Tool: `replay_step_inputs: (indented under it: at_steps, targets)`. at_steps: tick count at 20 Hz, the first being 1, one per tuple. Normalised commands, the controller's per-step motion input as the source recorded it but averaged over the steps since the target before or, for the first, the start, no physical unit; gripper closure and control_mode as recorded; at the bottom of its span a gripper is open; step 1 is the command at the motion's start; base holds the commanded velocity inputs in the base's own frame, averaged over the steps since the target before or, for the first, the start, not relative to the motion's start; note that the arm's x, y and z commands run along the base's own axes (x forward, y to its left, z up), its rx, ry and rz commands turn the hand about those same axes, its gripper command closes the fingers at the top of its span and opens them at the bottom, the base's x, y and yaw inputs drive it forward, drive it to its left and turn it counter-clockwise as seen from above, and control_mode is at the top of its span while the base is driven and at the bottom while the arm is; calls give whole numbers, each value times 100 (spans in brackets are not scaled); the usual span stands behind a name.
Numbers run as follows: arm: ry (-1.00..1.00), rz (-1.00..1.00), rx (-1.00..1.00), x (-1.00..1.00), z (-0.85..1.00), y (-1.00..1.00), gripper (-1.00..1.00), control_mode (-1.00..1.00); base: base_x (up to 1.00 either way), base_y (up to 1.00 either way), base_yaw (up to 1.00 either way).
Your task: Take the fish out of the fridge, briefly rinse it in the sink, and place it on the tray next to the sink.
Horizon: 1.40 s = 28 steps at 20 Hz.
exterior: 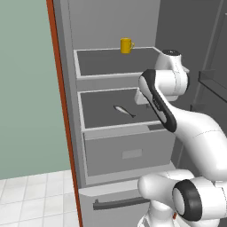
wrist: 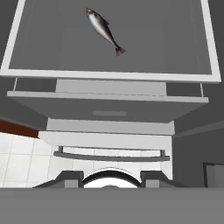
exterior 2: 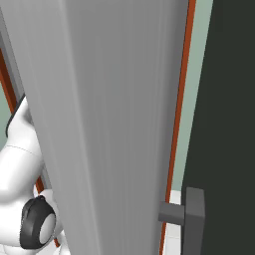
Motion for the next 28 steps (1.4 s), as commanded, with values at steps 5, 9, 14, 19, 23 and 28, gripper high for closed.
replay_step_inputs:
  at_steps: [5,9,14,19,23,28]
  targets:
    - [0,0,0,0,0,0,-100,-100,0,0,0]
    - [0,0,0,0,0,2,-100,-100,0,0,0]
    - [0,0,6,0,-10,1,-100,-100,0,0,0]
    - [-7,2,1,0,-35,0,-100,-100,0,0,0]
    - [-20,0,-2,11,-26,2,-100,-100,0,0,0]
    - [-15,0,-10,38,-37,21,-100,-100,0,0,0]
